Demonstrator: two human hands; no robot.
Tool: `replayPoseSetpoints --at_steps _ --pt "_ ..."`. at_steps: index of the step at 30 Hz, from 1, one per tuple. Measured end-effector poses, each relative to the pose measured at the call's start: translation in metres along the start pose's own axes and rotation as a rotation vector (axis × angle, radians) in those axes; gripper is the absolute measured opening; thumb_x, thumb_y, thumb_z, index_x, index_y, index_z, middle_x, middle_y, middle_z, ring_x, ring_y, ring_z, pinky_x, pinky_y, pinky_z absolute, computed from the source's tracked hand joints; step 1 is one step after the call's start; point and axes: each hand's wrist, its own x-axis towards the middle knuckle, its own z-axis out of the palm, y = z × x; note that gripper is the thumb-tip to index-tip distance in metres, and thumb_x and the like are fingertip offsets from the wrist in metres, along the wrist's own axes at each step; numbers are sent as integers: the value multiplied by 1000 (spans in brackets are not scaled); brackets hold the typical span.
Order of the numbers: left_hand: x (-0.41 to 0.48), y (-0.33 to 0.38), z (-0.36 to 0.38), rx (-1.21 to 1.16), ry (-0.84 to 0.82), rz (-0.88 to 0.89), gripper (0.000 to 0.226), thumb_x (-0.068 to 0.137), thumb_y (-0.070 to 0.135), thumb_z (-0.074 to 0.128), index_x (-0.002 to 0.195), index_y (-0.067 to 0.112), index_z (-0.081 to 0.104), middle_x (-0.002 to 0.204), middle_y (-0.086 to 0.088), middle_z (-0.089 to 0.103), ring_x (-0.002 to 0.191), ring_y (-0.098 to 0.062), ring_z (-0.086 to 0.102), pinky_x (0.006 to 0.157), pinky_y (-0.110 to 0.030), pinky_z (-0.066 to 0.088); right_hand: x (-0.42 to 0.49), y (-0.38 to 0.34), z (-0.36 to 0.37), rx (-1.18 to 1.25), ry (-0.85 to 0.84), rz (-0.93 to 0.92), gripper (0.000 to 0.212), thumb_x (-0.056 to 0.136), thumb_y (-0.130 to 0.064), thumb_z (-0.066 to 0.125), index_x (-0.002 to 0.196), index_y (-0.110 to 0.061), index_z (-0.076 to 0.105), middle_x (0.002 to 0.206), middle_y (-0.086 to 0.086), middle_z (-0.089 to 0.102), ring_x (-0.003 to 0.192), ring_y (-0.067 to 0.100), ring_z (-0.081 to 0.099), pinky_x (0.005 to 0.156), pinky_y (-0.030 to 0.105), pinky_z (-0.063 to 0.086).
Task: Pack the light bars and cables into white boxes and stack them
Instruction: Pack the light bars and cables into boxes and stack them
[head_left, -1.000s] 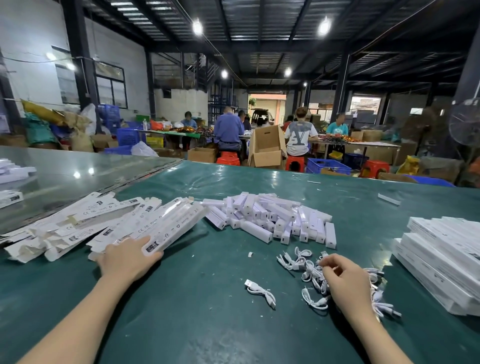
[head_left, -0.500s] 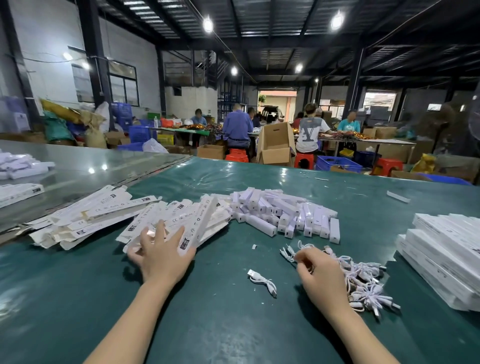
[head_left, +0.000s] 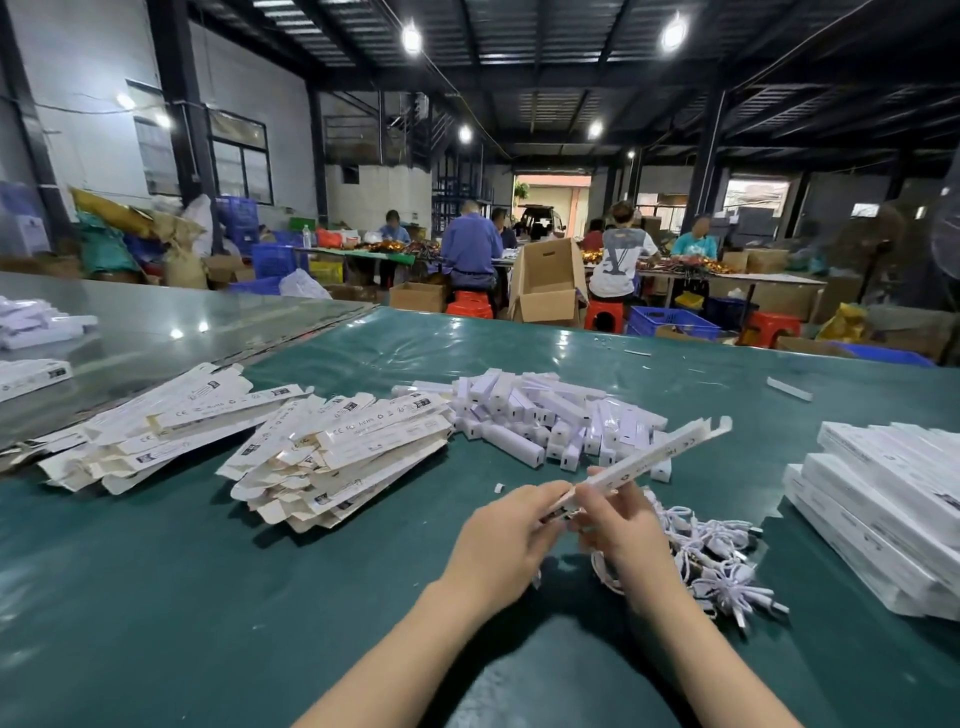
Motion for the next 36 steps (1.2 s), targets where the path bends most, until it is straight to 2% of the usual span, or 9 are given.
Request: replayPoseSetpoints --at_steps 3,5,7,11,19,24,29,34,36 --pt "4 -3 6 -121 -77 -103 43 90 10 54 130 26 53 122 4 62 108 -15 57 97 -28 42 2 1 -2 129 -42 38 7 86 2 57 89 -2 53 71 8 65 59 15 65 53 29 56" --pt "8 -5 -1 -403 -105 -246 40 82 4 60 117 22 61 111 0 66 95 -12 63 88 -25 48 2 3 1 171 -58 50 5 87 5 53 89 1 53 74 12 66 65 18 68 57 30 58" --pt "9 -11 -10 -667 -56 -383 36 77 -1 66 105 21 63 102 -5 66 77 -10 63 74 -20 51 3 5 3 220 -46 57 7 89 4 50 91 0 55 78 12 69 70 19 70 63 29 59" --pt "4 -21 -19 -1016 127 -522 23 83 -11 60 93 9 63 91 -11 66 70 -15 65 68 -23 56 5 6 -1 414 -37 99 10 89 5 46 91 -3 52 73 9 71 68 20 69 68 35 59" --pt "4 -12 -11 -908 202 -506 20 83 -7 62 86 12 63 79 -4 68 64 -14 62 60 -22 54 5 11 -10 538 -58 174 15 76 4 56 87 -7 54 74 11 72 68 24 71 54 33 57" --pt "4 -3 -11 -945 120 -469 34 54 -2 65 86 11 62 80 -2 68 69 -14 61 67 -24 51 5 11 -10 478 -59 168 23 64 -10 63 86 -5 58 71 7 72 64 19 70 53 28 57" --pt "5 -2 -11 -1031 200 -621 27 79 -18 58 87 8 56 89 -7 63 71 -16 61 58 -18 54 4 11 -6 470 17 143 28 58 -19 68 82 -8 58 62 5 69 52 17 65 47 24 54" --pt "4 -2 -5 -1114 224 -674 21 86 -10 53 90 10 50 73 2 70 63 -2 65 55 -15 51 3 15 -6 468 -31 122 26 70 -11 61 96 -5 60 71 6 72 61 19 69 51 26 55" --pt "4 1 -3 -1087 284 -658 22 84 -13 52 91 8 53 75 -1 71 68 -7 67 58 -16 53 2 15 -7 447 -45 115 40 66 -10 63 104 0 57 83 12 71 70 21 70 55 28 56"
